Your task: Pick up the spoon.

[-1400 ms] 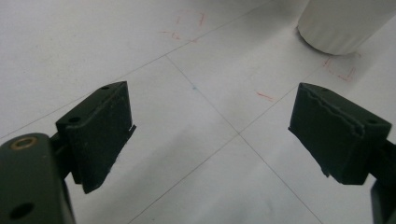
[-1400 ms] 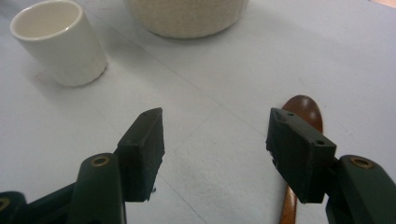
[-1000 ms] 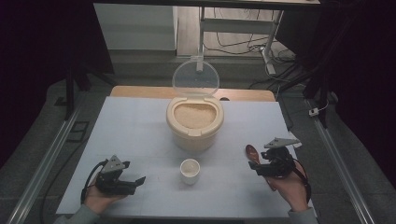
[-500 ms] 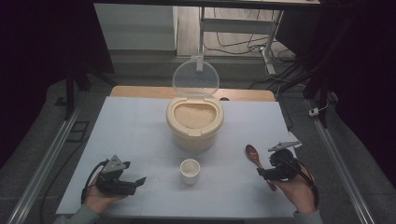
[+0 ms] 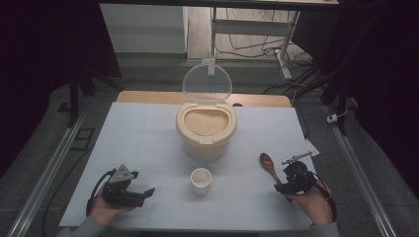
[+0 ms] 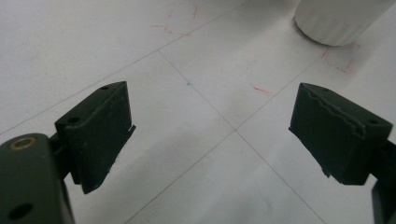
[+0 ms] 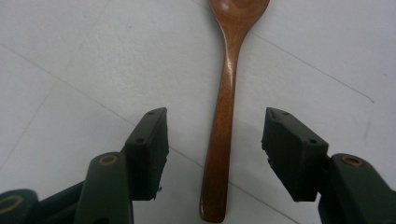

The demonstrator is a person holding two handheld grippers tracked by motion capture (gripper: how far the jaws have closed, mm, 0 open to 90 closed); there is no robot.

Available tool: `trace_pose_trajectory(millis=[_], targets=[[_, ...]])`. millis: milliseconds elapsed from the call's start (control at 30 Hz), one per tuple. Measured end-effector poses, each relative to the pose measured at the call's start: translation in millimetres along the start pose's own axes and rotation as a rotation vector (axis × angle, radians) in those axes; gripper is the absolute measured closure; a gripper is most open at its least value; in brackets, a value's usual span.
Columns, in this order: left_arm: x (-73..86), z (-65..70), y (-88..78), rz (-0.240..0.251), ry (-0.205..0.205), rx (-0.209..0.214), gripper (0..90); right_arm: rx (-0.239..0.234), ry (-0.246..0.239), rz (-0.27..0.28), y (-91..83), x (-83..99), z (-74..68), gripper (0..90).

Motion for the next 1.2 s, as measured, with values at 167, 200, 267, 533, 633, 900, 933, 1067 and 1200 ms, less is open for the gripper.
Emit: trace_pose_trajectory(millis=[167, 200, 267, 533, 633, 900, 933, 1067, 1200], targets=[[0.1, 0.1, 0.2, -0.001, 0.001, 0.000, 13.0, 0.008, -0.002, -0.003, 7.3, 0.5, 1.2, 47.0], [0.1, 0.1, 0.3, -0.001, 0.002, 0.000, 13.0, 0.008, -0.002, -0.003, 7.3, 0.5, 1.2, 47.0], [0.1, 0.1, 0.1, -0.002, 0.002, 0.000, 13.0, 0.015, 0.001, -0.009, 9.9, 0.4, 2.0, 49.3], [0.0, -0.1, -0.3, -0.002, 0.006, 0.000, 13.1, 0.004, -0.012, -0.050, 18.4, -0.4, 0.1, 62.1], [-0.1, -0.1, -0.3, -0.002, 0.007, -0.001, 13.1, 0.008, -0.019, -0.056, 18.5, -2.3, 0.1, 66.3], [0.1, -0.3, -0.4, -0.003, 0.009, -0.001, 13.1, 0.015, -0.016, -0.100, 20.4, -7.1, -3.5, 79.0], [0.1, -0.2, -0.6, -0.002, 0.009, -0.002, 13.1, 0.015, -0.016, -0.100, 20.4, -7.1, -3.5, 79.0], [0.0, -0.3, -0.7, -0.001, 0.008, -0.002, 13.2, 0.017, -0.020, -0.088, 20.1, -7.3, -4.0, 79.4], [-0.1, -0.6, -1.1, 0.000, 0.010, -0.003, 13.2, 0.009, -0.026, -0.075, 18.8, -7.7, -3.0, 79.5]])
Point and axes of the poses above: each handheld gripper's, and its own axes: y roughly forward along the jaws, x roughly out of its underside, z roughly to its right, the point moved 8 cm from there along y, roughly forward along the jaws, and after that the axes turned 7 degrees about x, right-handed, at the moved point
